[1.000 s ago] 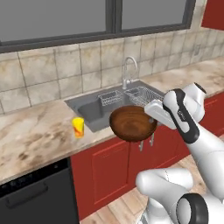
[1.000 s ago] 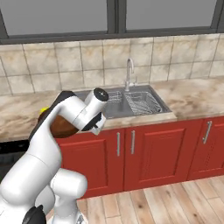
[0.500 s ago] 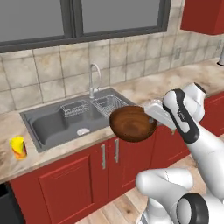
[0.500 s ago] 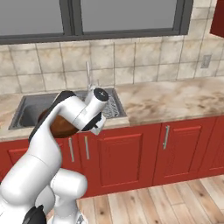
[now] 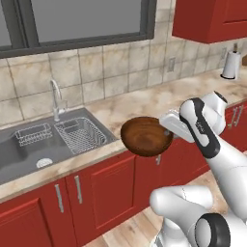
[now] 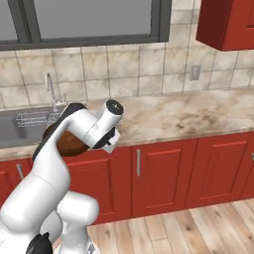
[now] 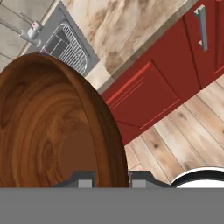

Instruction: Pick the cup and bowl from the counter and place them on the counter next to the sink.

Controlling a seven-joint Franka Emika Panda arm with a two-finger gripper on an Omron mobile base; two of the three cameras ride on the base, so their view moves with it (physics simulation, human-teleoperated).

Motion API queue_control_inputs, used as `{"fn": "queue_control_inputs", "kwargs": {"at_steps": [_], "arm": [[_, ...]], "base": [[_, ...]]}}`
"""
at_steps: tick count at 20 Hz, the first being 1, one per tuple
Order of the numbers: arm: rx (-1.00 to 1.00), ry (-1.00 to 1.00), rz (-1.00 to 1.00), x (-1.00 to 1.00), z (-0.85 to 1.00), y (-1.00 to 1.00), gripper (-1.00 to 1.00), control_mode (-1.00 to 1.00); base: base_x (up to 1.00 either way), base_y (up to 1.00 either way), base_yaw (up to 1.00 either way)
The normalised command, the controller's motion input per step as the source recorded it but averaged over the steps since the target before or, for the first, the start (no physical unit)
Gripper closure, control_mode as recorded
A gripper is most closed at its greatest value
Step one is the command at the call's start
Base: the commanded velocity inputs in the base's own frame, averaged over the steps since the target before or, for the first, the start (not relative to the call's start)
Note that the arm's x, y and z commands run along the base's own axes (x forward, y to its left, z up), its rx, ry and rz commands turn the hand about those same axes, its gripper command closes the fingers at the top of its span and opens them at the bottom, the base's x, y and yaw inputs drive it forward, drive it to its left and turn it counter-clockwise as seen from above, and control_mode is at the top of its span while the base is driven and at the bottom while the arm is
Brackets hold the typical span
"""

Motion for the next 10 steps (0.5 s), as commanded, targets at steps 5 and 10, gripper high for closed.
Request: {"fn": "queue_control_inputs", "kwargs": {"at_steps": [5,10], "arm": [[0.0,0.0,0.0,0.0,0.0,0.0,1.0,1.0],[0.0,0.0,0.0,0.0,0.0,0.0,1.0,1.0]], "base": [[0.53,-0.62,-0.01],[0.77,0.0,-0.11]]}}
